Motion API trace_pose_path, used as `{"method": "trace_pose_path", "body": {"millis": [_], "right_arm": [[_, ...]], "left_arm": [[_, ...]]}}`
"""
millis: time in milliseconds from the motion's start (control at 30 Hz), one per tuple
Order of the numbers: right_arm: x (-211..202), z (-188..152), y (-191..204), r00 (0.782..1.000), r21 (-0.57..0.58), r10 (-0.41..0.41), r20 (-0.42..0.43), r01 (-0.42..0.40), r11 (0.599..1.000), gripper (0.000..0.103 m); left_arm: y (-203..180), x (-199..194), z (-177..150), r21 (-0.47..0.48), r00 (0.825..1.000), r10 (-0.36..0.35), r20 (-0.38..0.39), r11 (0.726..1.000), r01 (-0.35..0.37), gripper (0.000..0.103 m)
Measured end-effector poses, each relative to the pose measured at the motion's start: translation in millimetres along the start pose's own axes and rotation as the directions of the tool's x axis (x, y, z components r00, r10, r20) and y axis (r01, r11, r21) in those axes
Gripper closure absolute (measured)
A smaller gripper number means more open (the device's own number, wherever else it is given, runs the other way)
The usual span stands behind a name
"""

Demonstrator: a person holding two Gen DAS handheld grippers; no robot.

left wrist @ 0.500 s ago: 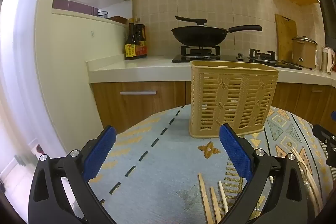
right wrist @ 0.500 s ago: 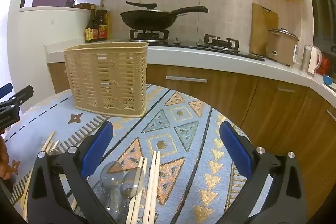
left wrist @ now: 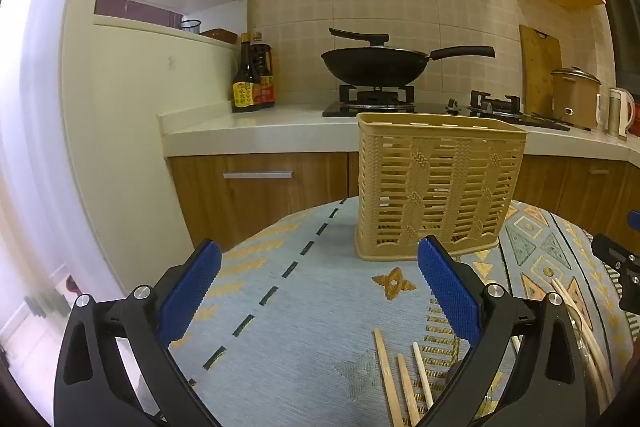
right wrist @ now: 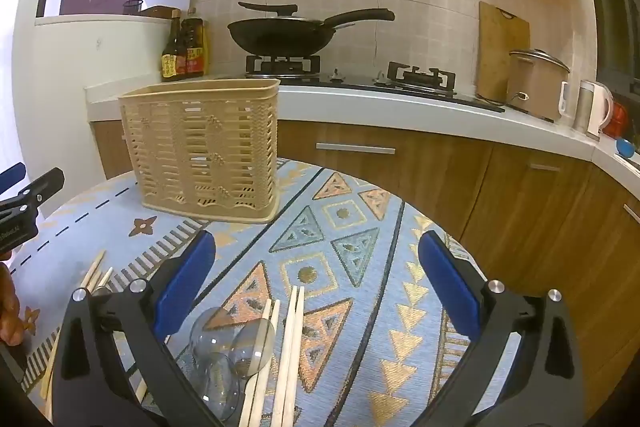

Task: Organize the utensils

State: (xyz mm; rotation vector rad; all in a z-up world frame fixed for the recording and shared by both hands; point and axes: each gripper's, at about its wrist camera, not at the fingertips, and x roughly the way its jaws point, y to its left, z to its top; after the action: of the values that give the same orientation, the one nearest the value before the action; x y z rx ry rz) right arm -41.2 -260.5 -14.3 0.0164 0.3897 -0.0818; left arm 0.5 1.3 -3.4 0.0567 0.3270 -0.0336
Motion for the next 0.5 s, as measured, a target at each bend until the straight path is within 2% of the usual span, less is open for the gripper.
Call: {"method": "trace_pose_path", "body": {"millis": [500], "right_arm": [[2.9,-1.7,4.6,1.000,-0.011,-0.001,-0.005,0.001,1.000,0.006]], "left_arm": [[0.1,0.6,0.7,-0.001,1.000,-0.003,-0.004,1.000,0.003,0.008]]}}
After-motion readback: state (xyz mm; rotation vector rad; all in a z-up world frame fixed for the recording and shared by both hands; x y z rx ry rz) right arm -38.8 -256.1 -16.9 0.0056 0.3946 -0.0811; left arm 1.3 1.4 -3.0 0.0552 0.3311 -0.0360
